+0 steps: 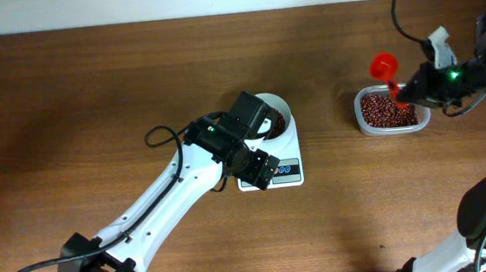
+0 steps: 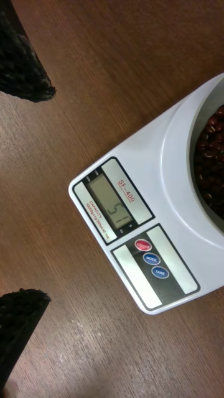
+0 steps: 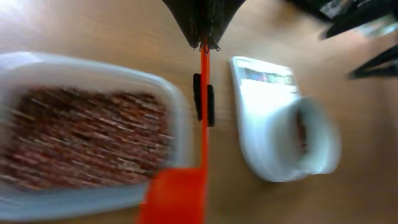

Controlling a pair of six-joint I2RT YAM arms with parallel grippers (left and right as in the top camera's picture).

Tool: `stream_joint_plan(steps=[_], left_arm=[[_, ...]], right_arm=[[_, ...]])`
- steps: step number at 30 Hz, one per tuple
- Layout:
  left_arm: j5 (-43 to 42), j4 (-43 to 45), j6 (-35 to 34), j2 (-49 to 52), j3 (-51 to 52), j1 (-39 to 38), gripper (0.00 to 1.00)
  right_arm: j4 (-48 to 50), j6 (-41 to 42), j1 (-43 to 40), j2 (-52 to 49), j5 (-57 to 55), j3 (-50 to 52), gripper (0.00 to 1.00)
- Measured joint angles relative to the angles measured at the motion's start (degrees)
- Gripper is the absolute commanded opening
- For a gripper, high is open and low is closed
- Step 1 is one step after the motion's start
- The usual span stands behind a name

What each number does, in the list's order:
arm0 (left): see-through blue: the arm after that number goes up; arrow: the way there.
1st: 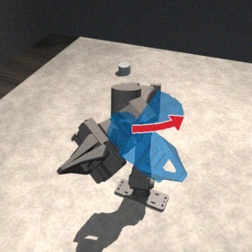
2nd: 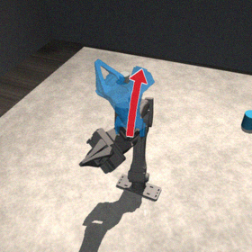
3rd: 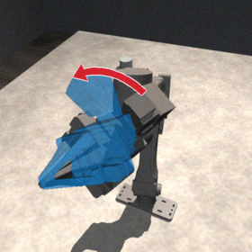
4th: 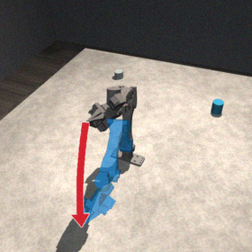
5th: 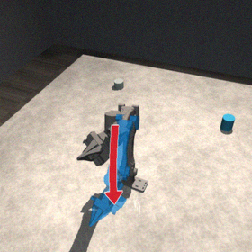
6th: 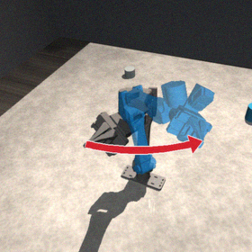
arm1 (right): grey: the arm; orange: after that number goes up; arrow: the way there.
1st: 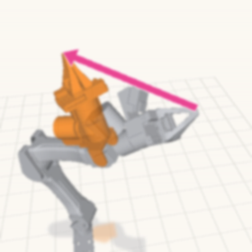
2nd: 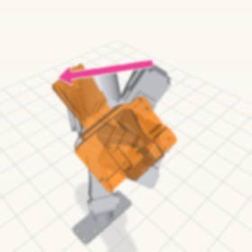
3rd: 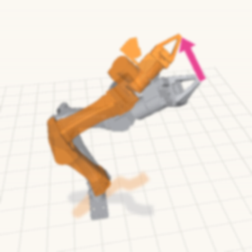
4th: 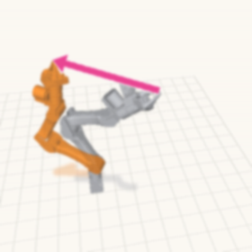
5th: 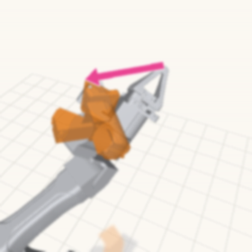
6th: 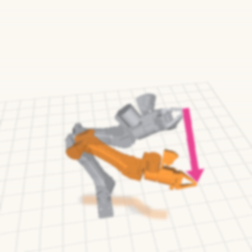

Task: Scoop item into bowl and weigh 50g on scale
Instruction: 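Move the scoop to the bean tub with the right gripper, then lower the red scoop into the tub and release it with the right gripper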

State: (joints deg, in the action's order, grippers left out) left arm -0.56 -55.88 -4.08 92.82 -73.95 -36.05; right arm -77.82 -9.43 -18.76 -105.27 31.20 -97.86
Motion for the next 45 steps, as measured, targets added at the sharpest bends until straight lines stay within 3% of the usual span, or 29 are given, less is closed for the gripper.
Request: stream_joint_plan(steps=[3, 8, 17, 23, 30, 31, 32, 34, 35, 37, 45], left_arm=[[0.00, 0.02, 0.00, 0.00, 0.00, 0.00, 0.99], [0.00, 0.02, 0.00, 0.00, -0.02, 0.00, 0.99], [0.00, 0.02, 0.00, 0.00, 0.00, 0.00, 0.99], [0.00, 0.02, 0.00, 0.00, 0.00, 0.00, 0.99], [0.00, 0.02, 0.00, 0.00, 0.00, 0.00, 0.99], [0.00, 0.00, 0.00, 0.00, -0.02, 0.00, 0.99], [0.00, 0.02, 0.00, 0.00, -0.02, 0.00, 0.99], [0.00, 0.00, 0.00, 0.00, 0.00, 0.00, 0.99], [0.00, 0.02, 0.00, 0.00, 0.00, 0.00, 0.99], [0.00, 0.02, 0.00, 0.00, -0.02, 0.00, 0.99], [0.00, 0.02, 0.00, 0.00, -0.02, 0.00, 0.99]], right_arm=[[-0.17, 5.84, 0.00, 0.00, -12.44, 0.31, 0.04], [-2.08, 10.27, 1.36, 0.00, -21.46, 0.33, 0.04], [-2.49, 16.76, 15.32, 0.00, -43.17, 0.33, 0.04], [-1.90, 16.87, 15.98, 0.00, -44.41, 0.33, 0.05], [-2.12, 10.08, 14.19, 0.00, -29.05, 0.33, 0.05], [-3.26, 9.60, 13.42, 0.00, -27.54, 0.33, 0.14], [-4.07, 9.38, 12.66, 0.00, -26.56, 0.33, 0.34], [-3.30, 8.92, 11.52, 0.00, -25.62, 0.37, 0.43], [-2.34, 8.94, 11.17, 0.00, -25.44, 0.37, 0.78], [-0.42, 8.96, 10.91, 0.00, -25.03, 0.37, 0.99], [7.67, 8.79, 10.91, 0.00, -24.81, 0.55, 0.99]])
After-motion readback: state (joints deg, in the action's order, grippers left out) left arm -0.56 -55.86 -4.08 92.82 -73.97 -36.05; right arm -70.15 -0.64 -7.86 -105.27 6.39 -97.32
